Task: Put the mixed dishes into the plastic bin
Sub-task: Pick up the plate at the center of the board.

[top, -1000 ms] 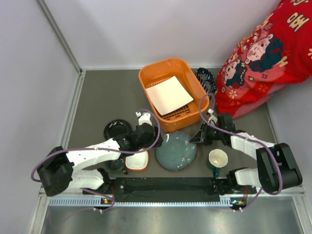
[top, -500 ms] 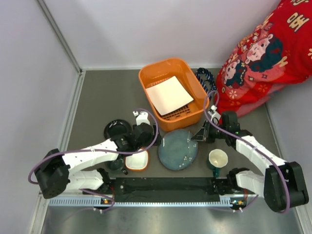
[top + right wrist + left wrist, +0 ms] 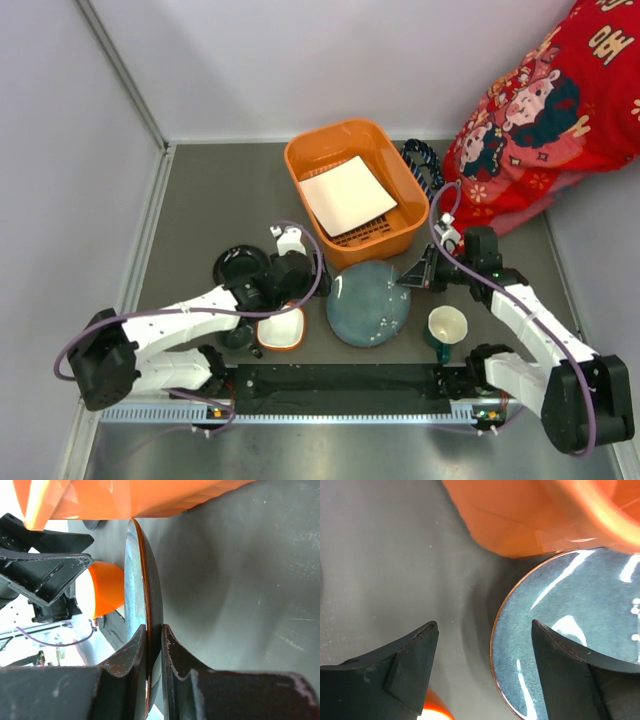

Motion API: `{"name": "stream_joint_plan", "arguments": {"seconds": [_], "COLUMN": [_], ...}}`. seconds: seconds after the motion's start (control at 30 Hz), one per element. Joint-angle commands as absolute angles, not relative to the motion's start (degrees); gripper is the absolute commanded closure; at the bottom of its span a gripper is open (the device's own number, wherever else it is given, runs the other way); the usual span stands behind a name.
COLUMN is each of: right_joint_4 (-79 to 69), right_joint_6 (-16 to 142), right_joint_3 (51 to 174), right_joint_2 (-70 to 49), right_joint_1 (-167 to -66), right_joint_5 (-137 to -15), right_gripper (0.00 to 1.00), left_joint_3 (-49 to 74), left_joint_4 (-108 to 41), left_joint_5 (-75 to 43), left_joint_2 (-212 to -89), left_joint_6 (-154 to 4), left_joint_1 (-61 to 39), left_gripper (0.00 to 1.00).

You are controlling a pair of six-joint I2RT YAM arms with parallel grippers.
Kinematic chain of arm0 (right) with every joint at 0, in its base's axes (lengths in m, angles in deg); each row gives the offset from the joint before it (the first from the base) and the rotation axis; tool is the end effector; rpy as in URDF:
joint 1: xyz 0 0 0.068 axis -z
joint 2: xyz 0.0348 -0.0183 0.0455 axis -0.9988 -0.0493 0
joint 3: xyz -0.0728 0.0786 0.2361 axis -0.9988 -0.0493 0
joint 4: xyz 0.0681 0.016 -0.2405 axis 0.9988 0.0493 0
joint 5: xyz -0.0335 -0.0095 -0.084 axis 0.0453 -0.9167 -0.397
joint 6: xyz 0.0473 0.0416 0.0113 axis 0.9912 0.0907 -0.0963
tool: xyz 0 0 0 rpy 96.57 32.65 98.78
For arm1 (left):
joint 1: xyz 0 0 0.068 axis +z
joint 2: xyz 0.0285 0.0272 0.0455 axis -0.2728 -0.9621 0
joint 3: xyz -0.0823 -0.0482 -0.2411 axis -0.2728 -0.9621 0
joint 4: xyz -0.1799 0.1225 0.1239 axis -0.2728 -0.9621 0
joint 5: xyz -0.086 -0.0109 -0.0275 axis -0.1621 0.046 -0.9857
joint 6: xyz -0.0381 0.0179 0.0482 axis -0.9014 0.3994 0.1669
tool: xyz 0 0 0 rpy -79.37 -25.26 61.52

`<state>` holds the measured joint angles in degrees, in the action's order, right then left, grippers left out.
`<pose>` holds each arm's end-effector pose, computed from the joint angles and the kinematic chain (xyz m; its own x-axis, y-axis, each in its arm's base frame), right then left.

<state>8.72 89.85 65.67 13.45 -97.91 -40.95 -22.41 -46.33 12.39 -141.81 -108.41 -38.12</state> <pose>0.1899 0.0703 0.1911 -0.9045 0.2394 -0.3529 -0.1523 0.5915 0.7918 0.1593 -0.1898 0.2029 -0.6956 -0.1790 -0.6957 0.1517 0.9100 -0.3858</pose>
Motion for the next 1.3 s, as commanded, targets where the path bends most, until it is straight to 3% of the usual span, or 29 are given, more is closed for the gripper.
{"name": "stream_joint_plan", "arguments": {"seconds": [0.0, 0.93, 1.27], "right_joint_4": [3.6, 11.0, 2.1], "right_joint_6": [94.4, 99.7, 105.1], "right_joint_3": [71.2, 77.8, 76.9], "right_joint_2": [17.1, 27.8, 26.1], "right_joint_1": [-96.3, -96.1, -96.0], "right_joint_5": [-33.4, -29.5, -35.4], "right_gripper": [1.00, 1.00, 1.00], "left_joint_3": [-20.9, -18.3, -17.2], "left_joint_4": [-44.6, -48.0, -45.9], "left_joint_5": [11.3, 9.6, 12.3], "left_joint_2": [-136.8, -126.6, -124.3], "left_joint_6": [-109.1, -109.5, -109.9], "left_joint_1": [-38.2, -38.2, -38.2], "left_gripper": [0.20, 0.22, 0.21]}}
